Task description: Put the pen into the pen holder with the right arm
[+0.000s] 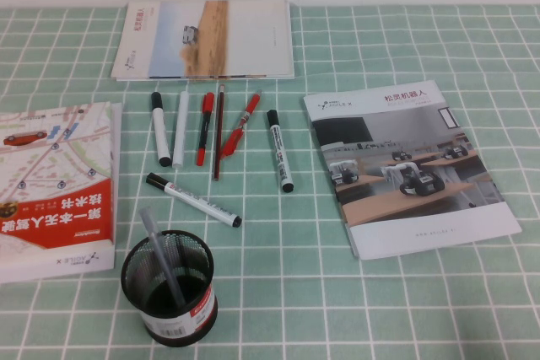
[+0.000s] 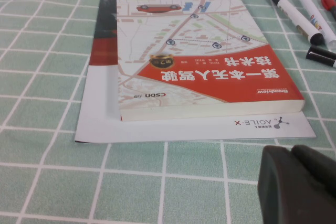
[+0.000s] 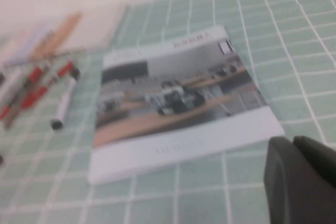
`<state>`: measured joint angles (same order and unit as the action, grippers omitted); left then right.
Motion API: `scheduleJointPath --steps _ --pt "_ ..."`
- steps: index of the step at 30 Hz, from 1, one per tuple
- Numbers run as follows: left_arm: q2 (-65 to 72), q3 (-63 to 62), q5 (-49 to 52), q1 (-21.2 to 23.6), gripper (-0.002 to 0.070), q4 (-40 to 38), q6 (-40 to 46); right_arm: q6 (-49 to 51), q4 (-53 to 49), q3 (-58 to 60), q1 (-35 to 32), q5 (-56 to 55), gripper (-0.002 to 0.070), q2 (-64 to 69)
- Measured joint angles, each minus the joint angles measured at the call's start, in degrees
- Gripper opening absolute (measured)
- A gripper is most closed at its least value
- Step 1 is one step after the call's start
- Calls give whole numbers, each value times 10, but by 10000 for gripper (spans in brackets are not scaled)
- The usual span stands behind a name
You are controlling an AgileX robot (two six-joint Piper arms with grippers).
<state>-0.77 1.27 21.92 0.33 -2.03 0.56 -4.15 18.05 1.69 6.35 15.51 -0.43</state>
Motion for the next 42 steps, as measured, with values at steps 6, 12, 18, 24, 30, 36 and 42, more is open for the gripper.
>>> scheduleJointPath --steps 6,12,18,24,30,36,42 --pt "0 0 0 0 -4 0 0 0 101 0 0 -54 -19 0" --pt "0 0 0 0 -4 0 0 -5 182 0 0 -90 -19 0" --pt "0 0 0 0 -4 0 0 -13 234 0 0 -90 -19 0" --pt "0 0 0 0 -4 0 0 -13 279 -37 0 -19 -19 28" --pt "0 0 0 0 -4 0 0 -13 266 -159 0 104 -19 178" --pt "0 0 0 0 -4 0 0 -14 181 -301 0 246 -19 373" --pt "0 0 0 0 -4 0 0 -14 114 -428 15 311 -19 557"
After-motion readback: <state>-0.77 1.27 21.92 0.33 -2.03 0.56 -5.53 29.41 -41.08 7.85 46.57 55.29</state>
